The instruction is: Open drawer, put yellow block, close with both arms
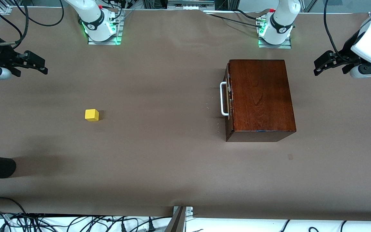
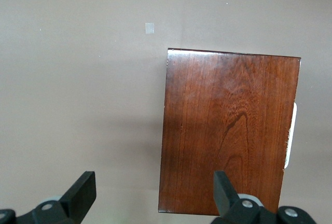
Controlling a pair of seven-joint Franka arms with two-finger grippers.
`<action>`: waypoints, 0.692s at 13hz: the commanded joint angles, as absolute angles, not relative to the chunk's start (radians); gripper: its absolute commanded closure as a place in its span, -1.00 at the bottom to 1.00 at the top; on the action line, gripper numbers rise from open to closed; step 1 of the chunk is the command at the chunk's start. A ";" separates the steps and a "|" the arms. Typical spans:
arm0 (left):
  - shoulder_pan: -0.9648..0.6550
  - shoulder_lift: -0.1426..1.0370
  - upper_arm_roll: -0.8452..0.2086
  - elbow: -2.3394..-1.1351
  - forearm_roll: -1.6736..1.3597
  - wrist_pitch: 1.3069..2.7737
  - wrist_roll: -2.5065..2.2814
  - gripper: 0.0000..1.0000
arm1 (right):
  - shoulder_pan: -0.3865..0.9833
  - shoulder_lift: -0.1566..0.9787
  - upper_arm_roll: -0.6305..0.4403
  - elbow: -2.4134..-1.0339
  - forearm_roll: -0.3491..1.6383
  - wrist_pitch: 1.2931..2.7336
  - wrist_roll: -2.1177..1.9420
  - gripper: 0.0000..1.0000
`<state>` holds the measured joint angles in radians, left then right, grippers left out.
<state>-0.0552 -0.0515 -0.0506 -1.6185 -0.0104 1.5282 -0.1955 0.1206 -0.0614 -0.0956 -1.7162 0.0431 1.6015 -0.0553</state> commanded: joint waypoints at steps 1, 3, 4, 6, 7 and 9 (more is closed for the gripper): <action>-0.052 -0.051 -0.055 -1.614 -0.028 1.532 -0.199 -1.00 | 0.117 -0.152 -0.083 -1.859 0.046 1.681 -0.060 -1.00; -0.051 -0.051 -0.055 -1.615 -0.028 1.532 -0.198 -1.00 | 0.117 -0.173 -0.083 -1.922 0.048 1.721 -0.058 -1.00; -0.051 -0.051 -0.055 -1.615 -0.028 1.532 -0.198 -1.00 | 0.117 -0.176 -0.083 -1.931 0.048 1.727 -0.058 -1.00; -0.052 -0.051 -0.055 -1.615 -0.028 1.532 -0.199 -1.00 | 0.117 -0.175 -0.081 -1.933 0.048 1.730 -0.058 -1.00; -0.052 -0.052 -0.055 -1.615 -0.028 1.532 -0.199 -1.00 | 0.117 -0.173 -0.081 -1.933 0.048 1.730 -0.058 -1.00; -0.054 -0.052 -0.055 -1.615 -0.028 1.532 -0.199 -1.00 | 0.117 -0.170 -0.081 -1.933 0.046 1.730 -0.058 -1.00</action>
